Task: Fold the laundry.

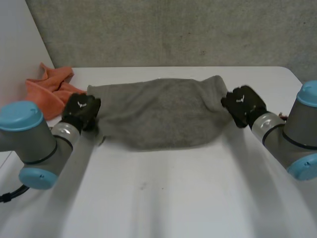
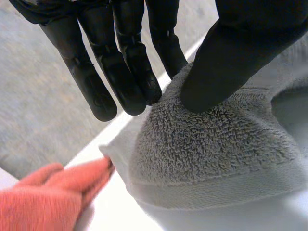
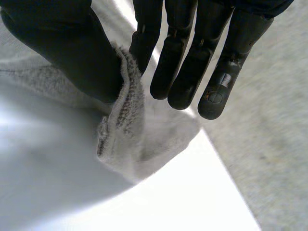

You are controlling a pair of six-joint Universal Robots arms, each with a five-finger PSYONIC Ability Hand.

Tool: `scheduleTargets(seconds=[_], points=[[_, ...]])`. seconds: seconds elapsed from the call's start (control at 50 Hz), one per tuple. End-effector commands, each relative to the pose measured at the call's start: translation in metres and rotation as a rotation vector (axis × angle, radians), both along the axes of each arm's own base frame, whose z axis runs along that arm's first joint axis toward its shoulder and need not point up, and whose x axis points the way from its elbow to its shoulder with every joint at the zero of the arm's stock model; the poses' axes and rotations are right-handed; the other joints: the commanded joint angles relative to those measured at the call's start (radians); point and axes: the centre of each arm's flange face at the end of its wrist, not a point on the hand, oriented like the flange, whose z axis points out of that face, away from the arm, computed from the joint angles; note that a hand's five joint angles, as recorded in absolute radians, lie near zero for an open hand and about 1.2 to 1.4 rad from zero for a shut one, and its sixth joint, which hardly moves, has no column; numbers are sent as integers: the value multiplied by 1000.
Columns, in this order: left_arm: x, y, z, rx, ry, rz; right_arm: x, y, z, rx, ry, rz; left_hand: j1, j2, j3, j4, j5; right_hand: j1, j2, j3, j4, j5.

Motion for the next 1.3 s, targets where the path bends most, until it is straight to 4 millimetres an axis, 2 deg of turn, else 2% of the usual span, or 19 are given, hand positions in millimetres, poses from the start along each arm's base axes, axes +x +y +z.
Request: scheduleTargets(seconds=[0.02, 0.04, 0.06, 0.08, 0.14, 0.2, 0.28, 0.36, 0.4, 0.46, 0.54, 0.62, 0.78, 0.86, 0.96, 1.08, 1.22, 1.3], points=[[17, 16, -20, 103, -202, -4, -15, 16, 1, 107, 76, -38, 170, 112, 117, 108, 160, 406, 222, 216, 206, 225], [17, 17, -20, 109, -213, -5, -22, 18, 2, 135, 84, -70, 91, 33, 38, 29, 81, 406, 222, 216, 206, 225], [18, 22, -20, 123, -223, -9, -25, 19, 3, 148, 86, -84, -116, -175, -169, -178, -126, 406, 222, 216, 206, 225], [19, 23, -18, 125, -222, -7, -28, 21, 3, 158, 88, -95, -211, -270, -265, -273, -221, 406, 222, 216, 206, 225], [20, 29, -5, 99, -215, -2, -33, 26, 2, 181, 96, -120, -525, -583, -578, -587, -535, 406, 222, 216, 206, 225], [20, 35, 4, 88, -196, -2, -35, 29, -1, 193, 100, -128, -602, -661, -656, -665, -613, 406, 222, 216, 206, 225], [13, 51, 18, 105, -88, -1, -37, 32, -3, 208, 85, -138, -734, -793, -788, -797, -745, 406, 222, 216, 206, 225], [2, 65, 21, 131, -19, -18, -48, 21, -2, 224, -9, -212, -717, -776, -771, -779, -727, 406, 222, 216, 206, 225], [3, 66, 20, 140, -13, -3, -56, 15, 0, 225, -41, -258, -667, -726, -721, -730, -678, 406, 222, 216, 206, 225], [8, 65, 18, 148, -17, 56, -68, 6, 2, 231, -81, -322, -401, -459, -454, -463, -411, 406, 222, 216, 206, 225], [12, 67, 14, 164, -31, 97, -71, 5, 2, 233, -88, -335, -95, -154, -148, -157, -105, 406, 222, 216, 206, 225], [16, 76, 10, 225, -43, 102, -71, 5, 2, 233, -91, -336, -50, -109, -104, -113, -61, 406, 222, 216, 206, 225], [17, 90, 0, 394, -3, 90, -70, 6, 0, 237, -89, -329, -115, -173, -168, -177, -125, 406, 222, 216, 206, 225], [18, 83, -1, 390, 5, 97, -68, 7, -1, 239, -89, -324, -335, -393, -388, -397, -345, 406, 222, 216, 206, 225], [16, 61, -8, 357, 15, 108, -68, 10, -4, 250, -86, -323, -490, -549, -544, -553, -501, 406, 222, 216, 206, 225], [10, 43, -1, 295, 42, 103, -68, 14, -8, 268, -82, -321, -517, -576, -571, -580, -528, 406, 222, 216, 206, 225], [0, 27, -14, 294, 32, 92, -67, 16, -9, 272, -80, -318, -526, -585, -580, -588, -536, 406, 222, 216, 206, 225], [-5, 18, -15, 277, 32, 82, -67, 16, -10, 275, -75, -315, -526, -585, -580, -588, -536, 406, 222, 216, 206, 225]])
